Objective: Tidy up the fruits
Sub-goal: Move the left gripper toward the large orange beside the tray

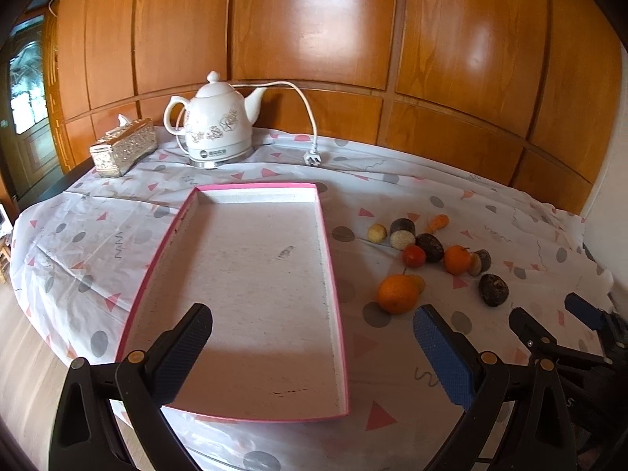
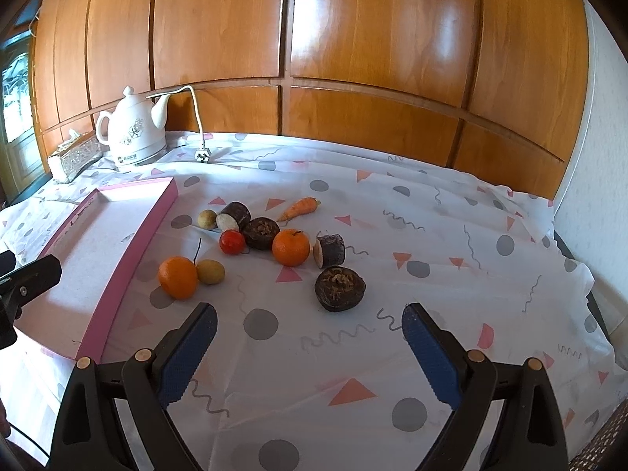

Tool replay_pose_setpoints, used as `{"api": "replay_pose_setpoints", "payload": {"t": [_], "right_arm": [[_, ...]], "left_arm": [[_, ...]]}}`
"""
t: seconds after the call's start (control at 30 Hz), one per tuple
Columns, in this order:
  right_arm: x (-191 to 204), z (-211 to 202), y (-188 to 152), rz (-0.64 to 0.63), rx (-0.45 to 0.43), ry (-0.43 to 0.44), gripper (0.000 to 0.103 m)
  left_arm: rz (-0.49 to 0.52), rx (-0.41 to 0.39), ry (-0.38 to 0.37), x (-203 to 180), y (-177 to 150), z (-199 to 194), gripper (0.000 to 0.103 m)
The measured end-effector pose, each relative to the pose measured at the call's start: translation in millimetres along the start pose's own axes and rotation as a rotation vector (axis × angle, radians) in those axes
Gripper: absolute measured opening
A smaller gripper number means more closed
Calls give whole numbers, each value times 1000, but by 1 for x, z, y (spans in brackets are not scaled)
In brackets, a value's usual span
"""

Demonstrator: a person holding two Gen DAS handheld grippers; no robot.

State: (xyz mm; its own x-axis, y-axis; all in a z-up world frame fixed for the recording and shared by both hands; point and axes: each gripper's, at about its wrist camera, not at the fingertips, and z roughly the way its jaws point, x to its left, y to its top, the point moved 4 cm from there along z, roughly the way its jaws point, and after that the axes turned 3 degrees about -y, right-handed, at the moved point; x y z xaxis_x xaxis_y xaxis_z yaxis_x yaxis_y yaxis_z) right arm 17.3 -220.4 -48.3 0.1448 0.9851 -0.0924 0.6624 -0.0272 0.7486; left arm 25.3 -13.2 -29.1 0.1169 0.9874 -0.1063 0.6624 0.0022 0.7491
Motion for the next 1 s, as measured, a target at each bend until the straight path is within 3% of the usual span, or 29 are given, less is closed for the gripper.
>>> {"api": "replay_pose_setpoints", "payload": {"t": [0.57, 0.87, 1.0], "right_arm": [[-18, 12, -7, 44, 38, -10, 97], [-61, 25, -25, 128, 107, -71, 97], [-81, 27, -36, 156, 140, -109, 97]], "left_arm": [[76, 51, -54, -21, -7, 8, 103], [108, 83, -87, -25, 2, 17, 102], [141, 113, -130, -30, 11, 27, 87]]}}
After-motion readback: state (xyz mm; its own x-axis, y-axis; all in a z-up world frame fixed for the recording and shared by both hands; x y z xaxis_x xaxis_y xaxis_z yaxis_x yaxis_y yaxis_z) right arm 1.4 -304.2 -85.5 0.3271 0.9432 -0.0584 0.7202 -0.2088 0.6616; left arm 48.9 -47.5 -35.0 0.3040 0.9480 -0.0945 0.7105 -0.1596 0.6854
